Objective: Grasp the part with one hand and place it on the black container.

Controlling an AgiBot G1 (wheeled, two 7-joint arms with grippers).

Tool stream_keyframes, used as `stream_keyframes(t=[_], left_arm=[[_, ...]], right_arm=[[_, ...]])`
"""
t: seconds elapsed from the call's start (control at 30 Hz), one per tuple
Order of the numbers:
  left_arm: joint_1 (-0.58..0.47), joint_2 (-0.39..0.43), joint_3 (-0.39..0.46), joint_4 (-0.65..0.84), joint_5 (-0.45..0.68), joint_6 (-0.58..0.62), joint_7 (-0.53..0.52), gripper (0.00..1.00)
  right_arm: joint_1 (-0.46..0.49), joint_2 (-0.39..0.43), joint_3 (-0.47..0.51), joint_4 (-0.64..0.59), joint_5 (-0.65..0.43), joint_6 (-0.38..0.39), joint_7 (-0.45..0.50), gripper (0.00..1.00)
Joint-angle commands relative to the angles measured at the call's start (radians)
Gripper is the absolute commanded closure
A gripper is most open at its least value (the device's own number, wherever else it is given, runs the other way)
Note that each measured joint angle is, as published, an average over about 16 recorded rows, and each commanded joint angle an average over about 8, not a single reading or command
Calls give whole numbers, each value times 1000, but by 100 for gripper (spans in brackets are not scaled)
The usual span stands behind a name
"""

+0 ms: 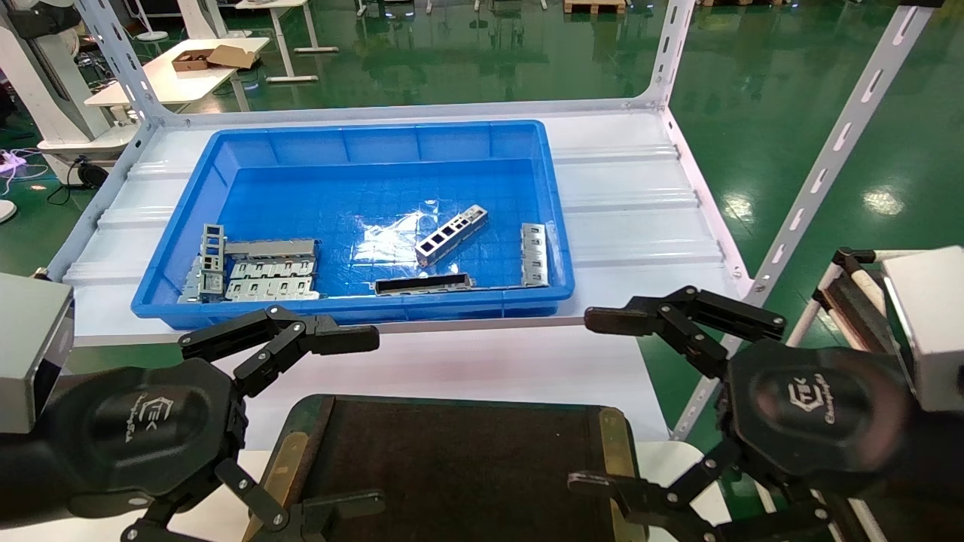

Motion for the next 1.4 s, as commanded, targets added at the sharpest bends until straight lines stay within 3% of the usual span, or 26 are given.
stream_keyframes(t=[0.03, 1.4], left_arm=[[0, 0, 0, 0, 0, 0, 0, 0], [-1, 3, -2, 1, 1, -7, 3, 0]], right_arm=[[0, 0, 0, 0, 0, 0, 0, 0], [0, 0, 0, 0, 0, 0, 0, 0]])
